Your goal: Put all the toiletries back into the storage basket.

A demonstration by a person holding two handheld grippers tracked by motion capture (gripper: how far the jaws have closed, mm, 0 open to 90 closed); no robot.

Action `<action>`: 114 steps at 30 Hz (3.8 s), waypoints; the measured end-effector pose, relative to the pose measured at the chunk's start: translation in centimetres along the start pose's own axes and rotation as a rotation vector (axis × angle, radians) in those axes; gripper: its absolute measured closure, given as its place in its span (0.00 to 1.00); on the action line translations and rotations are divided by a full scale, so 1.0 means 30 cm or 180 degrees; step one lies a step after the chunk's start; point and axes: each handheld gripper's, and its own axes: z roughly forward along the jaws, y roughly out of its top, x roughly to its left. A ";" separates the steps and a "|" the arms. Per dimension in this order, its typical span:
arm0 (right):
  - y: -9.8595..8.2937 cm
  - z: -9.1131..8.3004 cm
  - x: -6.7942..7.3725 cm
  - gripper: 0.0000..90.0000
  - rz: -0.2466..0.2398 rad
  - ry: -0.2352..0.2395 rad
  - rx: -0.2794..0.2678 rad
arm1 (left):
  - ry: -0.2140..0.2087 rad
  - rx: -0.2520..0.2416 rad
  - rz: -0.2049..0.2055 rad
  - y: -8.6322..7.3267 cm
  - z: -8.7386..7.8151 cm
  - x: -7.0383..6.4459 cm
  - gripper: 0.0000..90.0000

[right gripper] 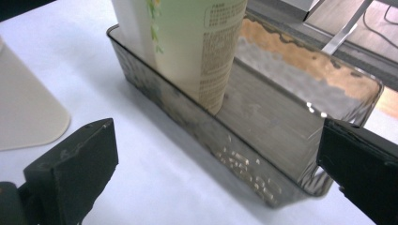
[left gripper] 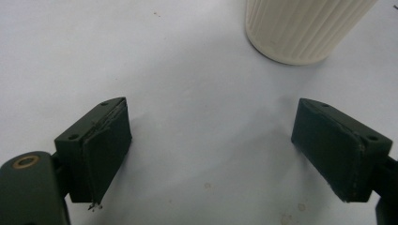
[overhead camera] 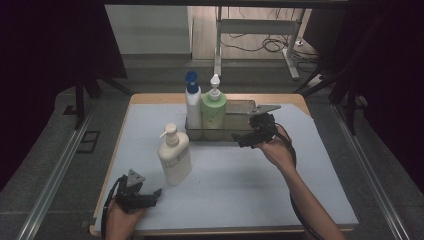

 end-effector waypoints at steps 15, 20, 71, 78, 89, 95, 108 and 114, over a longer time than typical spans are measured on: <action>-0.119 -0.111 0.017 0.00 -0.0067 0.0006 0.0037 | 0.0001 0.0001 0.0000 0.000 0.000 0.000 0.14; -0.150 -0.150 0.033 0.00 -0.0087 0.0002 -0.0002 | 0.0004 0.0002 0.0004 0.000 0.000 0.000 0.14; -0.595 -0.094 0.038 0.00 0.0236 -0.0052 0.0377 | -0.0181 -0.0080 -0.0046 0.013 -0.016 0.020 0.53; -0.596 -0.094 0.038 0.00 0.0232 -0.0048 0.0373 | -0.0304 -0.0014 -0.0075 0.032 -0.011 0.033 0.77; -0.595 -0.094 0.038 0.00 0.0231 -0.0052 0.0379 | -0.0263 0.0020 0.0045 0.098 0.009 0.054 1.00; -0.594 -0.093 0.038 0.00 0.0223 -0.0057 0.0385 | -0.0330 -0.0011 0.0072 0.140 0.062 0.064 0.99; -0.594 -0.093 0.038 0.00 0.0224 -0.0053 0.0385 | -0.0417 -0.0042 0.0200 0.175 0.131 0.028 1.00; -0.594 -0.093 0.038 0.00 0.0225 -0.0052 0.0386 | -0.0556 -0.0065 0.0186 0.170 0.131 0.013 0.99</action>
